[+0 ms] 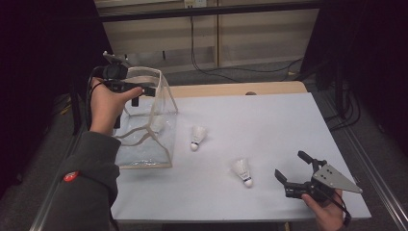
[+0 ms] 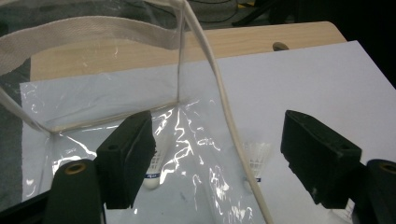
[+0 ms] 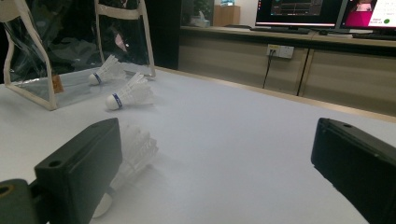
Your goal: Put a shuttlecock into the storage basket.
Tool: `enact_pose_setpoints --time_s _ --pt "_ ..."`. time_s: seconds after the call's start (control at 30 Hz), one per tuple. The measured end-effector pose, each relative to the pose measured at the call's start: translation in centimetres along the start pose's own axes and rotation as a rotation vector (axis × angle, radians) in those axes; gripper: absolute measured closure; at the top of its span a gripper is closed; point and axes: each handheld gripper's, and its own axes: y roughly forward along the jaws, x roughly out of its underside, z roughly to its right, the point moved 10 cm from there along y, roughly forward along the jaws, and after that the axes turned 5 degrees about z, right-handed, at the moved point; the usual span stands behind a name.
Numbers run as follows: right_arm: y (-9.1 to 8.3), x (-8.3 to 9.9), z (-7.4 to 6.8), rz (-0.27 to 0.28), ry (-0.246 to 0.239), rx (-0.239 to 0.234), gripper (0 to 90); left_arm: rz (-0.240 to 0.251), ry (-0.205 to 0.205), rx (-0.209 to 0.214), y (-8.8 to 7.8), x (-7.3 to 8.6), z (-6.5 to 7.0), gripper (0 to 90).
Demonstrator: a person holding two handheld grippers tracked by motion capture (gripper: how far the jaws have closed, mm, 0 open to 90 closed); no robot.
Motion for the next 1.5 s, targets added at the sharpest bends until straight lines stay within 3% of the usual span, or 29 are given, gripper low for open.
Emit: enact_pose_setpoints --time_s 0.23,0.63,1.5 --pt "0.0 -0.1 0.0 0.001 0.002 0.000 2.0 0.006 0.030 0.029 -0.2 -0.1 0.6 22.5" --pt "0.0 -0.1 -0.1 0.004 0.000 -0.002 2.0 -0.007 0.040 0.045 -0.9 -0.1 1.5 15.4" --pt "0.0 -0.2 -0.2 0.004 0.001 -0.003 2.0 -0.052 0.138 0.144 -0.9 0.9 5.3 12.0"
